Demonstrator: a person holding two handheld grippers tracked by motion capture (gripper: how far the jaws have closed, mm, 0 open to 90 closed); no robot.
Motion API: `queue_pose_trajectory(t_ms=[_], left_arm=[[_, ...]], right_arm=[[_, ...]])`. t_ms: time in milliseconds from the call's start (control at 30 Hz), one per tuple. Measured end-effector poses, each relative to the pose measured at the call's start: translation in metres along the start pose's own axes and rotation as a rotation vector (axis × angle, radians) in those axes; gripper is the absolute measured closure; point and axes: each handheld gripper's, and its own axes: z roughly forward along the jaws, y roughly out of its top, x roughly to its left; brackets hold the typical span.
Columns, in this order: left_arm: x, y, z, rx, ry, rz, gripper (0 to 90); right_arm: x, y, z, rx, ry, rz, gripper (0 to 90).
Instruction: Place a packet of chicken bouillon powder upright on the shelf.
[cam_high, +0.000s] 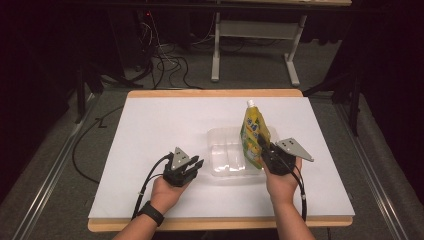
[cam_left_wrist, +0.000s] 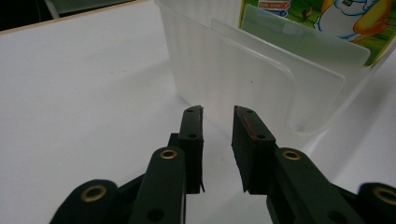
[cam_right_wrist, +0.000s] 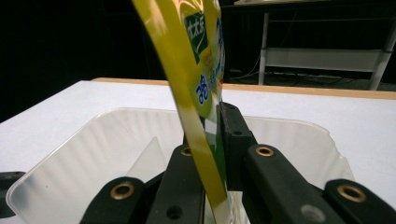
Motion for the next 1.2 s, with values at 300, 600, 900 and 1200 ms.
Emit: queue_pose_trajectory(t_ms=[300, 600, 900, 1200], left_arm=[[0.0006, -0.0003, -0.0001, 0.004, 0.001, 0.003, 73.8], [0.001, -0.0002, -0.0003, 0.001, -0.002, -0.003, 72.7], [0.0021, -0.0002, -0.0017, -0.005, -0.002, -0.01, 70.2], [0.0055, 0.0007, -0.006, -0.013, -0.005, -0.014, 66.3]], right_arm=[[-0.0007, -0.0048, -0.0015, 0.022, 0.007, -0.006, 87.1], [-0.0014, -0.0084, -0.0019, 0.041, 0.012, -0.005, 83.6], [-0.0012, -0.0072, -0.0026, 0.067, 0.049, -0.024, 64.9], [0.0004, -0.0039, -0.0078, 0.128, 0.103, -0.051, 40.3]])
